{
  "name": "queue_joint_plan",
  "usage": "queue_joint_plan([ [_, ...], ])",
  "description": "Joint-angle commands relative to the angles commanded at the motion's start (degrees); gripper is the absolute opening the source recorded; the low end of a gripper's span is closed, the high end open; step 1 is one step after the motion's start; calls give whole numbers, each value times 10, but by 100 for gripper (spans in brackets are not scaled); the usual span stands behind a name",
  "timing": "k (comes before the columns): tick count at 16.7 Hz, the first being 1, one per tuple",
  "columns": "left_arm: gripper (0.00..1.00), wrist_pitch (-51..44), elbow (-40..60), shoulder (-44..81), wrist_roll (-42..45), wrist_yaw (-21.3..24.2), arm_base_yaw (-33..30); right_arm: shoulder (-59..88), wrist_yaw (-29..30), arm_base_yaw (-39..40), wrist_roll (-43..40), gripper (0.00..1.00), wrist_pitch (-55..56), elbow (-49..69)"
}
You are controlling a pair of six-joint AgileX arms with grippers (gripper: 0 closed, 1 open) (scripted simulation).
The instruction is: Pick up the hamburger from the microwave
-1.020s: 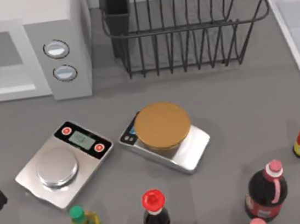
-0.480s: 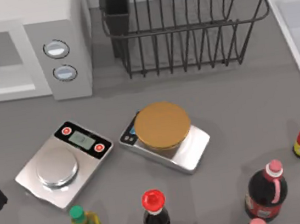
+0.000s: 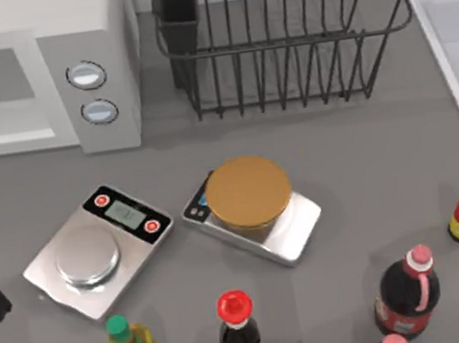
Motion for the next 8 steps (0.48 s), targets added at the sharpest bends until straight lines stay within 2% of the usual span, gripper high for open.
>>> queue_joint_plan([
  [4,100,15,13,32,1,3,2,0,0,0,0,100,0,0],
  [8,100,68,59,149,6,14,10,0,0,0,0,100,0,0],
])
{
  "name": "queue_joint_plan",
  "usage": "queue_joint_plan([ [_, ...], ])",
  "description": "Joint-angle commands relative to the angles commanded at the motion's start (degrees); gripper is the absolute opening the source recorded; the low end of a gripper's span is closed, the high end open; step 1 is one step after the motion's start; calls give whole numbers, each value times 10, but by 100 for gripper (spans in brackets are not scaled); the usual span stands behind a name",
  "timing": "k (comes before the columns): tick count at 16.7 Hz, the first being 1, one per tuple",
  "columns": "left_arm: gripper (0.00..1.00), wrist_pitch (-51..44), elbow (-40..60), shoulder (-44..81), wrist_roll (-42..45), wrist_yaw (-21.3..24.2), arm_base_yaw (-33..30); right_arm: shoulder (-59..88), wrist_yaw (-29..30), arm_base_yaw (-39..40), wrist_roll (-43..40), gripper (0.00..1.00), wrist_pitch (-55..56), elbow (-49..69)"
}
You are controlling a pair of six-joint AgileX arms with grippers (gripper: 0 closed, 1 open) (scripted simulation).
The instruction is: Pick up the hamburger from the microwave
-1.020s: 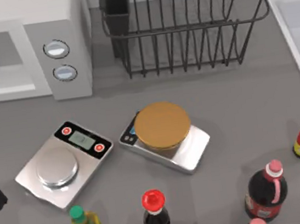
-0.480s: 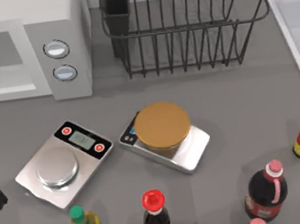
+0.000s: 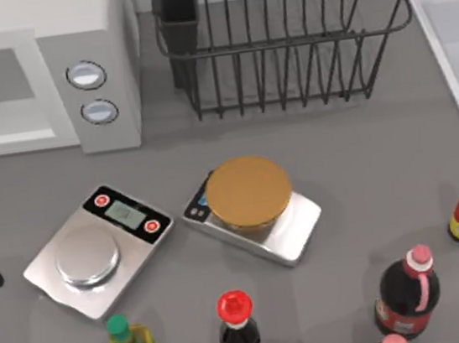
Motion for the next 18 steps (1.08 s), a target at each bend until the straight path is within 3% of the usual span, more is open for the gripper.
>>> queue_joint_plan([
  [18,100,448,385,976,35,89,71,0,0,0,0,100,0,0],
])
